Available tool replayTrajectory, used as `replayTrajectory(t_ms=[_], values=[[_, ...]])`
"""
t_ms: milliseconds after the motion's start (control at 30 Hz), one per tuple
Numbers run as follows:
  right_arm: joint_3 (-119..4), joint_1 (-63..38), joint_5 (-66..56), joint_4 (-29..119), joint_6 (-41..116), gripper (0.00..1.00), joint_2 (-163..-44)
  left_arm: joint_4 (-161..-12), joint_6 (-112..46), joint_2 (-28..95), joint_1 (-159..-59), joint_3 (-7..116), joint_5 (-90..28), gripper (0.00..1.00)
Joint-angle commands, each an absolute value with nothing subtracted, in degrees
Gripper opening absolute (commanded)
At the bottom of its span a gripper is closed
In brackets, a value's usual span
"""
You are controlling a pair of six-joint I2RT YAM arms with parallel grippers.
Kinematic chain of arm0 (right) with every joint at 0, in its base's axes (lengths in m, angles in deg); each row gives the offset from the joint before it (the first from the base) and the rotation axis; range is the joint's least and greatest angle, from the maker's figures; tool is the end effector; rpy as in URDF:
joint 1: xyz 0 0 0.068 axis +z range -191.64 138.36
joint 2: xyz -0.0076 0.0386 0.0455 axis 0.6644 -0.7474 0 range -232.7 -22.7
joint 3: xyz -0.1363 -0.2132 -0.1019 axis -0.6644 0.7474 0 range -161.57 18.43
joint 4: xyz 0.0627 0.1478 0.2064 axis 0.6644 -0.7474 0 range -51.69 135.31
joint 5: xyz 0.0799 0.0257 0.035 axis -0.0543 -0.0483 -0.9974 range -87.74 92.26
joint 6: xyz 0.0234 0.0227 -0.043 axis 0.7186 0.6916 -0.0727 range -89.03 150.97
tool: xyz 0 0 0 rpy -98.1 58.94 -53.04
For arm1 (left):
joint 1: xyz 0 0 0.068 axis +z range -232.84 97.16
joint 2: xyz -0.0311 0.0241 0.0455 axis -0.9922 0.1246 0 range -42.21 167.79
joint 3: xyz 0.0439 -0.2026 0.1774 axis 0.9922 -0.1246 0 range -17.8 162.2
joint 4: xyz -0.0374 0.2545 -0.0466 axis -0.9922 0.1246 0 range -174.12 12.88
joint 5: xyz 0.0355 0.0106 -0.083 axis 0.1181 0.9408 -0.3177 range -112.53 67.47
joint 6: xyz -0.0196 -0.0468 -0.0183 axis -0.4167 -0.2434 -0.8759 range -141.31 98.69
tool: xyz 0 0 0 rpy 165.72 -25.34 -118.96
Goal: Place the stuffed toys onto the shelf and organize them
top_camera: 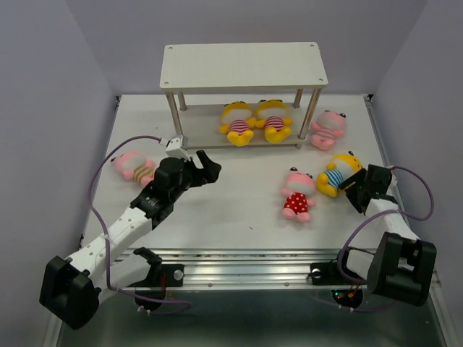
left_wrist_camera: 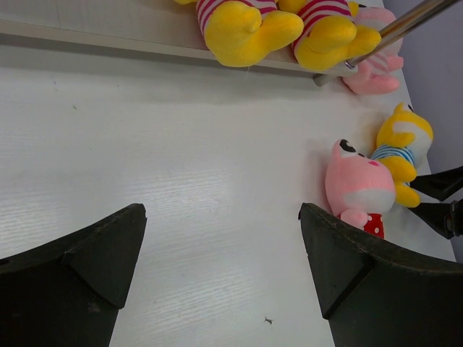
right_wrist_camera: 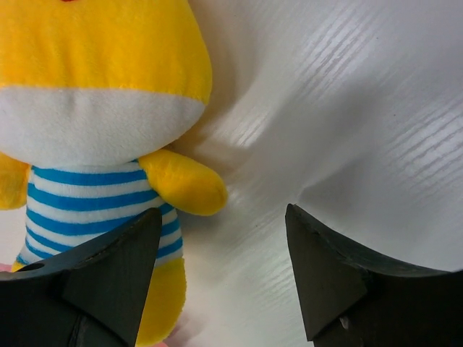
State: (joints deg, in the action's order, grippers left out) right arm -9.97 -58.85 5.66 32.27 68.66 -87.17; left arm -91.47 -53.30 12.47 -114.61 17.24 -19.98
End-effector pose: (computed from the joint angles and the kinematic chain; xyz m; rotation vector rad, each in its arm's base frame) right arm 0.2013 -0.0645 0.1731 1.1429 2.1418 0.0901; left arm 0.1923 -0.1173 0.2798 -0.0367 1.8491 -0.7521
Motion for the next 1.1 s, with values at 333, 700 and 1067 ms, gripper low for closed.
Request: replayTrajectory(t_ms=[333, 700, 1067], values=[[-5.47, -59.21, -1.25, 47.24, 65.77, 0.29, -87.04, -94.40, -51.81, 10.79, -114.84, 16.30, -22.08, 0.99], [-5.91, -59.21, -4.68, 45.84, 62.00, 0.01, -77.03, -97.65, -49.96, 11.23, -114.84, 16.03, -32.89, 0.99], [-11.18, -59.21, -11.53, 38.90, 57.16, 0.01, -71.75, -101.95, -51.28, 13.07, -115.45, 16.47, -38.60, 0.99]])
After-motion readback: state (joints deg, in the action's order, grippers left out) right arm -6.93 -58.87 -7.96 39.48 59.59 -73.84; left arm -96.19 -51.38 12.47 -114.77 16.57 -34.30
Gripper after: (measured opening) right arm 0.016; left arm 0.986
